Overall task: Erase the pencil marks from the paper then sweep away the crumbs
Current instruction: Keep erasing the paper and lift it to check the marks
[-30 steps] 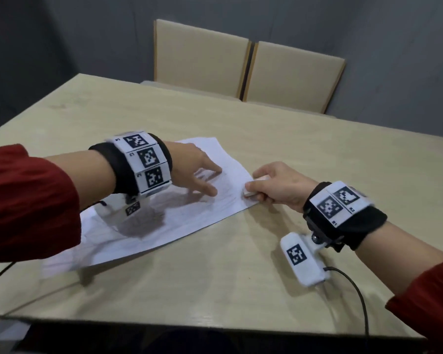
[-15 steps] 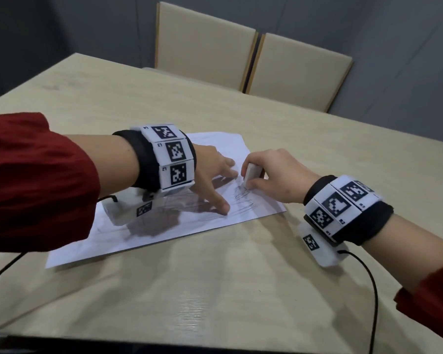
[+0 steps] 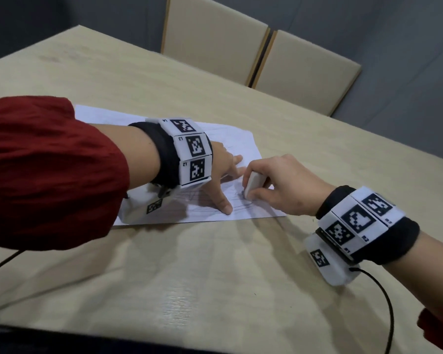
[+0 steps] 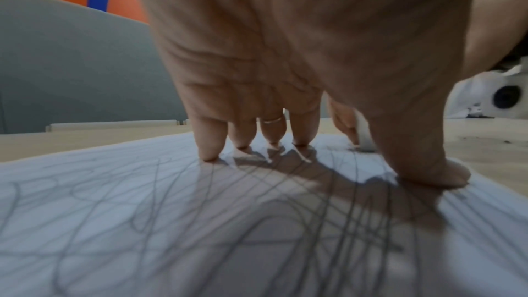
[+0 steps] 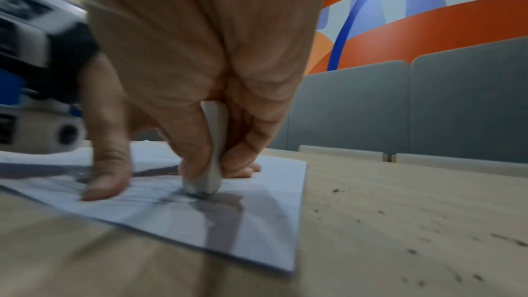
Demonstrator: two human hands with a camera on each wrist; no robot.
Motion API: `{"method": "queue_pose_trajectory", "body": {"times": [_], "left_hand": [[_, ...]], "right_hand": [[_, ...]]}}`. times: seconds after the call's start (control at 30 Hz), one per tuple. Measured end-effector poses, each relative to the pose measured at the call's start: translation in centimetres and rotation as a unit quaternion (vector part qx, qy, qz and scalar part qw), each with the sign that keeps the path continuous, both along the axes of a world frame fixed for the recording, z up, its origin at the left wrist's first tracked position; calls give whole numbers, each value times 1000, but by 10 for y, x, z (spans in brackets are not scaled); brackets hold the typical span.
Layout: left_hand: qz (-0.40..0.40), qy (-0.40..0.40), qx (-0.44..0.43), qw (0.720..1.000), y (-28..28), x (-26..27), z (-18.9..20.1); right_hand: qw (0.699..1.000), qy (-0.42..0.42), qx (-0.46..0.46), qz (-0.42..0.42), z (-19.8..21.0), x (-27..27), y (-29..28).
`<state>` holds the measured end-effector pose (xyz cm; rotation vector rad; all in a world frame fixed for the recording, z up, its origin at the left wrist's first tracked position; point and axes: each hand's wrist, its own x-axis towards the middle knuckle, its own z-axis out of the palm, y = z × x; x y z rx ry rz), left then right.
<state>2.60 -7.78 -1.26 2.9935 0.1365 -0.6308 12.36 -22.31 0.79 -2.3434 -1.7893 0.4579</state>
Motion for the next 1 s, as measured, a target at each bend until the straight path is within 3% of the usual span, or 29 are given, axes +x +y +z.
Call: {"method": "queue_pose_trajectory", "body": {"times": [0.23, 0.4, 0.57, 0.77, 0.9, 1.0], "left_hand": [[19, -30, -33, 999, 1, -1, -4], [17, -17, -25, 999, 2, -1, -5], [14, -29, -47, 998, 2, -3, -4], [21, -2, -49, 999, 0, -5, -3], [18, -43, -71, 996, -2, -9, 2], [19, -25, -55, 998, -1, -8, 0]], "right_hand": [[999, -29, 25, -19, 0, 4, 9], [999, -23, -32, 27, 6, -4, -10], [998, -38, 42, -9, 1, 7, 13], [998, -6, -47, 36, 6, -2, -3], [999, -18, 25, 14, 4, 7, 13], [999, 13, 38, 12, 0, 6, 4]]}}
